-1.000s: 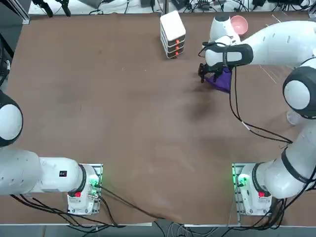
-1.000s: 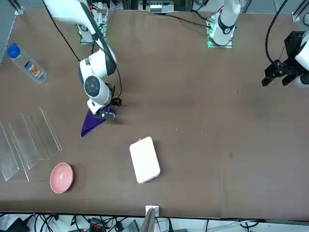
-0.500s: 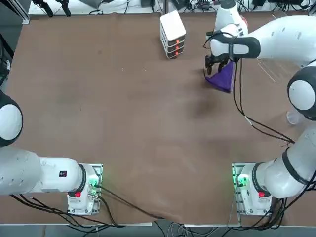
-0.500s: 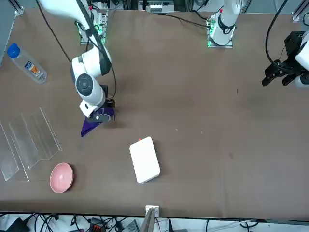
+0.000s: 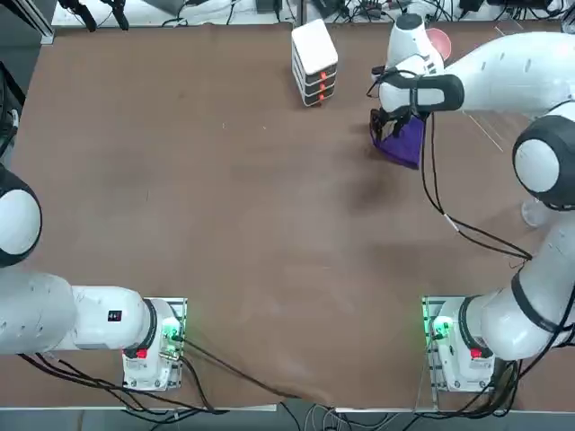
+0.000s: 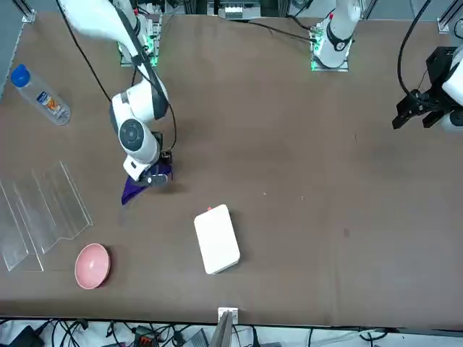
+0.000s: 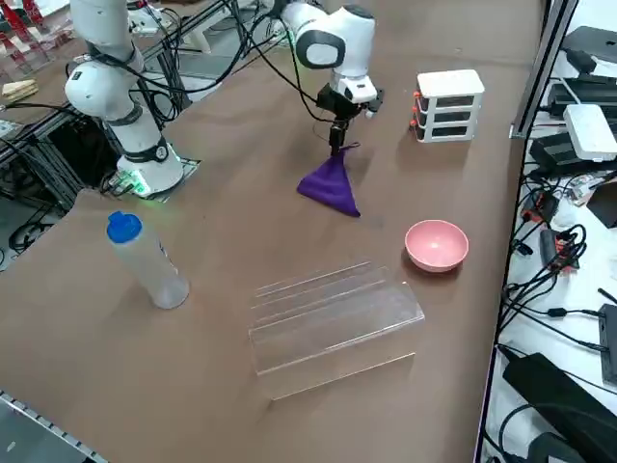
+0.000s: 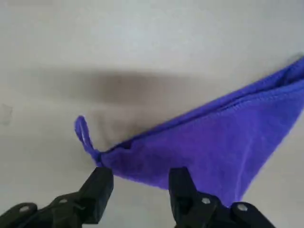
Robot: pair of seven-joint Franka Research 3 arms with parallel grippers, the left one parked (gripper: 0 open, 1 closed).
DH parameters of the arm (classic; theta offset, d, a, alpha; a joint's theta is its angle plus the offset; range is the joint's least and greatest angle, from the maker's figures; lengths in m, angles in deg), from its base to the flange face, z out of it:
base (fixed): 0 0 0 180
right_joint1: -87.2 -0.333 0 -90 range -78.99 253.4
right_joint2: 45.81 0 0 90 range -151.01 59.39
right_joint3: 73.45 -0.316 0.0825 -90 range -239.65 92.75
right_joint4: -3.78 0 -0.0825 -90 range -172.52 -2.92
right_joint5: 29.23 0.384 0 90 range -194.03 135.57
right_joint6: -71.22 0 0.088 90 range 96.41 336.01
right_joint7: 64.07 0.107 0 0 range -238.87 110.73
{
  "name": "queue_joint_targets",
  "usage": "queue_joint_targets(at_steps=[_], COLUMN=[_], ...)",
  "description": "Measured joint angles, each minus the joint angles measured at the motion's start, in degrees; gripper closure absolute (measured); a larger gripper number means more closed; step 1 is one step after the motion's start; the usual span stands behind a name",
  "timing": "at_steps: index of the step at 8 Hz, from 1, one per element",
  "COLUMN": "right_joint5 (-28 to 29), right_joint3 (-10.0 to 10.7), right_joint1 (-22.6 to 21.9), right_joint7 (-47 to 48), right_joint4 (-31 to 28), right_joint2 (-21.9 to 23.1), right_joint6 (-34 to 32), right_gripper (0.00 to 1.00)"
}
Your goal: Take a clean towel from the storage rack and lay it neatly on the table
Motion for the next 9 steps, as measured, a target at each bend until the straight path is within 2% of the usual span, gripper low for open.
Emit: queue_joint_targets(at_steps=[4,7,9], right_joint5=[-1.38,-2.78,-2.79], right_joint3=[0.09,1.35,1.39], right_joint1=[-1.24,-0.99,-0.99], right_joint7=[0.06,0.06,0.06], right_joint4=[3.66,3.96,3.96], right_joint2=[-2.66,-3.1,-3.11], right_joint6=[0.69,-0.1,-0.34], right_gripper=[0.26,0.26,0.26])
